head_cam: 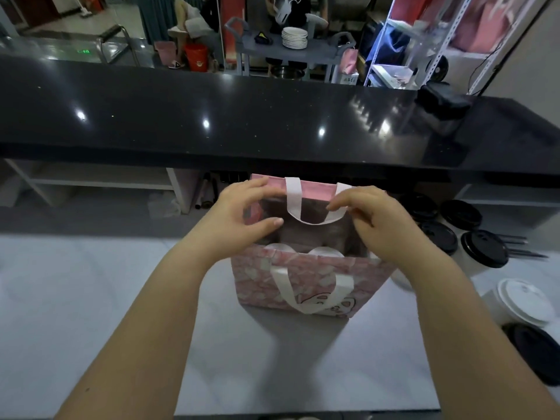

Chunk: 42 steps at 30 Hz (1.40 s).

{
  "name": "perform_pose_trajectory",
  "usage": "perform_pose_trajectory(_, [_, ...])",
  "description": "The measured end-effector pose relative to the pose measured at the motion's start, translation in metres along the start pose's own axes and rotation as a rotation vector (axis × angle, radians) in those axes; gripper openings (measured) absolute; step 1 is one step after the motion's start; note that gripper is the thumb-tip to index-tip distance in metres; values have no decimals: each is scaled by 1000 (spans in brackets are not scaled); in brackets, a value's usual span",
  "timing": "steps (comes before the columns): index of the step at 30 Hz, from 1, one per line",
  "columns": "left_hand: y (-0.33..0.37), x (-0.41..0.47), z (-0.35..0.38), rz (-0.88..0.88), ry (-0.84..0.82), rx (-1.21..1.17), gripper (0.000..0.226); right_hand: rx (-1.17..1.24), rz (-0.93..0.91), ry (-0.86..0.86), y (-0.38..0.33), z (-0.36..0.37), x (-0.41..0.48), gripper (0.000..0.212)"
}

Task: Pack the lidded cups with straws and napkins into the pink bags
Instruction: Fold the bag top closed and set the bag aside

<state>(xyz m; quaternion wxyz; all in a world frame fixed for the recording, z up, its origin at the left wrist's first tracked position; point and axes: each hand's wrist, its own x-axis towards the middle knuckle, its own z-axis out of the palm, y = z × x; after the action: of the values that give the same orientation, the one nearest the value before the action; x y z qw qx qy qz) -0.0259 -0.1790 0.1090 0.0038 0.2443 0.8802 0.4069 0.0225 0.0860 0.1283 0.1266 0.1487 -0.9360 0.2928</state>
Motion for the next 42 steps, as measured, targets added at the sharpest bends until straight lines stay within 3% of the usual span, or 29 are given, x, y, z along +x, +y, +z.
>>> perform_pose_trajectory(4, [-11,-19,-4,-3,54,-216,59,296,109,192,22,1,-33,28])
perform_pose_trajectory(9, [-29,-41,5,-128,19,-422,88,679,194,376,40,12,-69,55])
perform_pose_trajectory(12, [-31,-44,16,-137,24,-446,83,788,213,329,48,14,-86,82])
perform_pose_trajectory(14, [-32,-45,22,-141,53,-433,76,861,246,211,50,16,-94,85])
perform_pose_trajectory(17, [-33,-45,29,-150,120,-442,59,863,373,168,45,29,-98,69])
perform_pose_trajectory(24, [-22,-51,51,-172,299,-620,18,915,448,503,19,60,-91,19])
perform_pose_trajectory(33, [-26,-60,62,-188,412,-588,12,907,438,596,16,71,-99,43])
perform_pose_trajectory(36, [-27,-64,66,-208,441,-575,15,943,426,592,18,74,-105,40])
perform_pose_trajectory(42, [-38,-60,51,-173,216,-536,27,912,352,497,31,57,-107,30])
